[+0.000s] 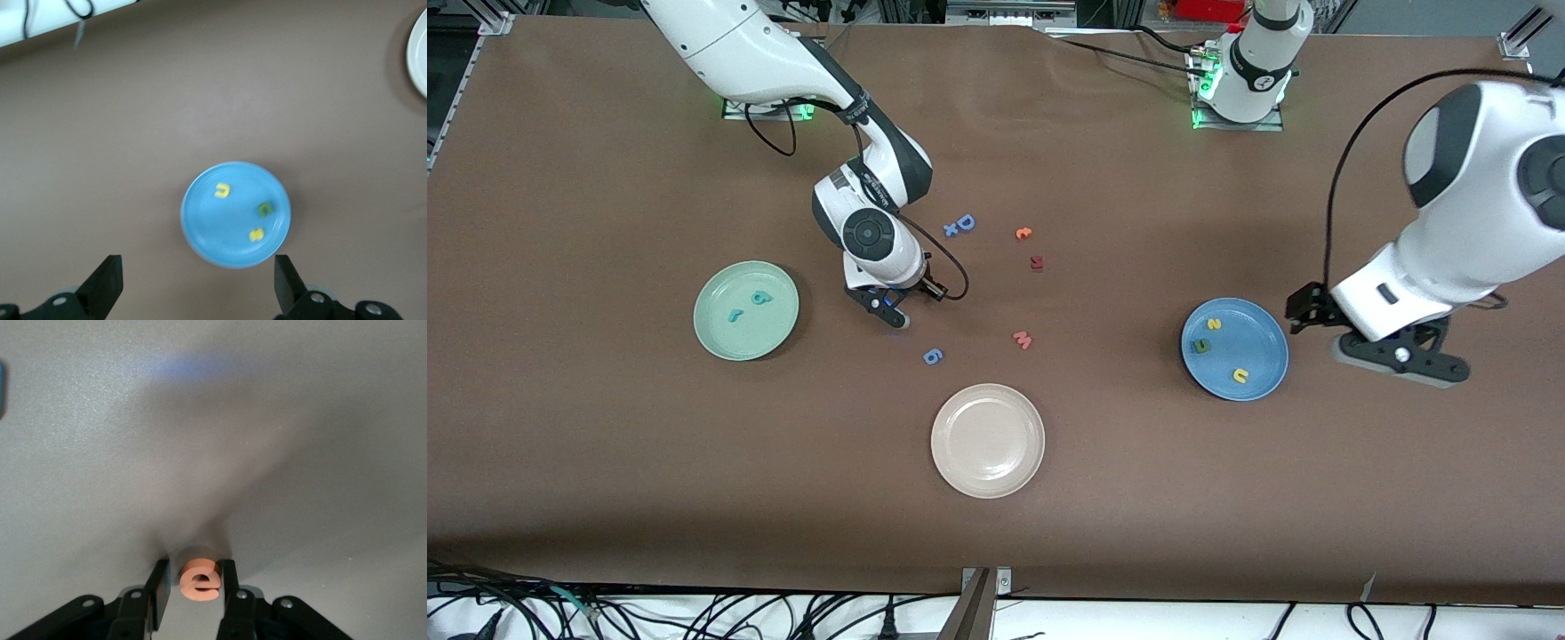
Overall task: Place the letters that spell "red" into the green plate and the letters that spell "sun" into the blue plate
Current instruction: 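Raise the left gripper away while the right gripper lifts the orange e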
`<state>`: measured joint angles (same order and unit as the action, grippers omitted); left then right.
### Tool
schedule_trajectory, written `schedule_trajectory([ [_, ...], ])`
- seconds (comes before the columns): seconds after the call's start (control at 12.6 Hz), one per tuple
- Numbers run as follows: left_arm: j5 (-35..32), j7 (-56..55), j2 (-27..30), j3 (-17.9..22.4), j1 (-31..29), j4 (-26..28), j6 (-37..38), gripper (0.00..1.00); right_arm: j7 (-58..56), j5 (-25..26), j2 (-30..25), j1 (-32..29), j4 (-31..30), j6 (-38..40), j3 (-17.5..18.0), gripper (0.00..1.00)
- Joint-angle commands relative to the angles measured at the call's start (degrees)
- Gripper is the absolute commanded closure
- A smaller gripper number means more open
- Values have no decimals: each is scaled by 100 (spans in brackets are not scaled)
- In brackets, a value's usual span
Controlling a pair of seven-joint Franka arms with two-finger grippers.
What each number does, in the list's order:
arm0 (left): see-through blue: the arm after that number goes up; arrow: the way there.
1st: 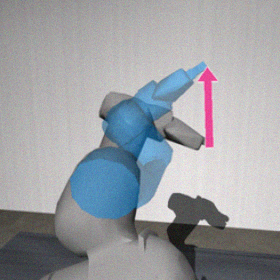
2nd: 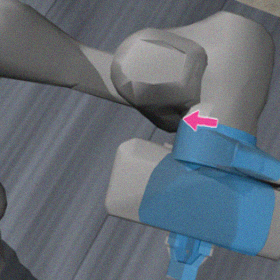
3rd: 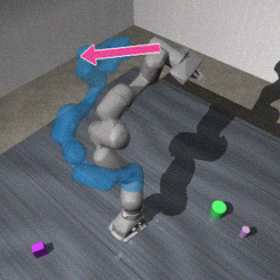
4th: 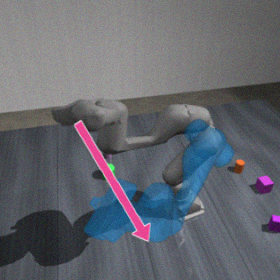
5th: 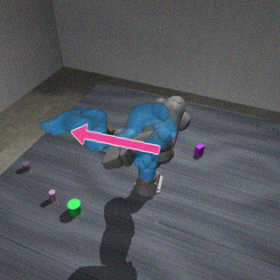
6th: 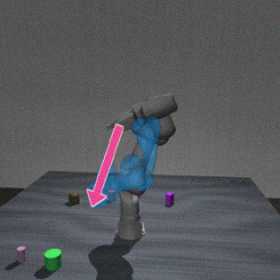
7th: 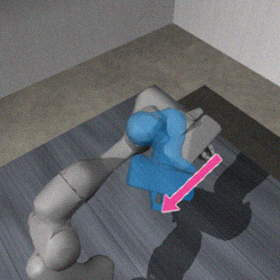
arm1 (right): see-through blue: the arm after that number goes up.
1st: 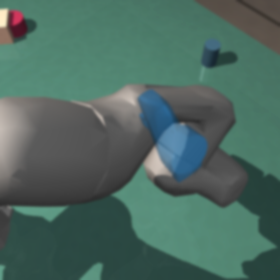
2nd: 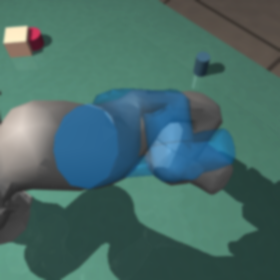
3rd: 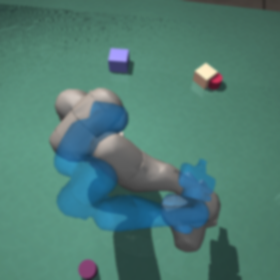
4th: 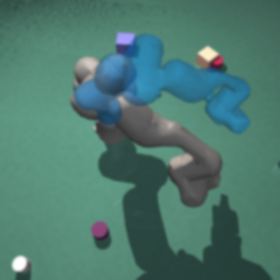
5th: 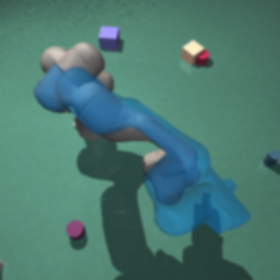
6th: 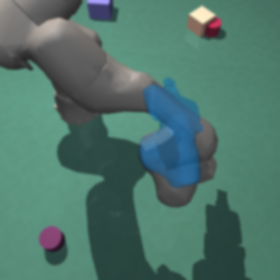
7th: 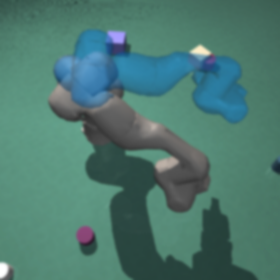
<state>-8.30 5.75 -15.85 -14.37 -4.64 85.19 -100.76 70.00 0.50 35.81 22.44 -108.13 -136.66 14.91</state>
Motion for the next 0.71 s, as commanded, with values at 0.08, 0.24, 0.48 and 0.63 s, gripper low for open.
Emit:
schedule_trajectory([
  [0.08,625,945,573,1015,684,356,215,0,128,117,22,24,-33,-71,-15,79],
  [0.24,654,946,1072,1033,675,1066,-126,0,119,117,22,15,-33,-63,-15,79],
  [0.48,671,981,1321,1024,640,1422,-217,0,32,117,-126,-20,2,60,-15,79],
  [0.63,645,972,1295,972,614,1378,-59,0,-56,117,-389,-90,151,689,-32,79],
])
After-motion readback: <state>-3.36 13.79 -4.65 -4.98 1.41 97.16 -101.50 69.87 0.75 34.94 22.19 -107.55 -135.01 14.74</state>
